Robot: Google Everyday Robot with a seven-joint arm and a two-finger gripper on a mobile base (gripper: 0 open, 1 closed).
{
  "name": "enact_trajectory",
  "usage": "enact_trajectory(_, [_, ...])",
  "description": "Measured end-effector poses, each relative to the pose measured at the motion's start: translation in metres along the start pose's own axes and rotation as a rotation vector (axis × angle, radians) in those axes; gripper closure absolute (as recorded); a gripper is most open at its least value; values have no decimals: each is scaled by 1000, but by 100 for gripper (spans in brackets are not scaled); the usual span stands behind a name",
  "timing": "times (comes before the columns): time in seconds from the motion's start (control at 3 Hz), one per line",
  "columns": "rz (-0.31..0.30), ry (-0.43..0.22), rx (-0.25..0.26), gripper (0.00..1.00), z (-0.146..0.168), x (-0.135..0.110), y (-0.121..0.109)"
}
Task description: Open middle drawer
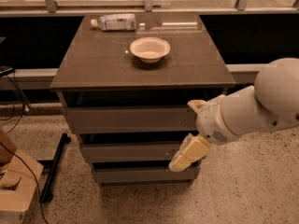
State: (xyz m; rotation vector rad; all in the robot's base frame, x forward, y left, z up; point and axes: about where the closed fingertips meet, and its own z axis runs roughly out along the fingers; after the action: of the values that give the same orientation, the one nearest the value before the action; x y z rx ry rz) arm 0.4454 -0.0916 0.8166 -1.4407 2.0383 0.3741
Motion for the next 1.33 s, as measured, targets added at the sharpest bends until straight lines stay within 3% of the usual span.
enact_trajectory(0.67, [-21, 30, 26, 0, 19, -3, 4])
enact_trajectory(1.0, [-46, 44, 22, 0, 51, 12, 7])
enact_trajectory(1.33, [-61, 44, -18, 0, 79, 35, 9])
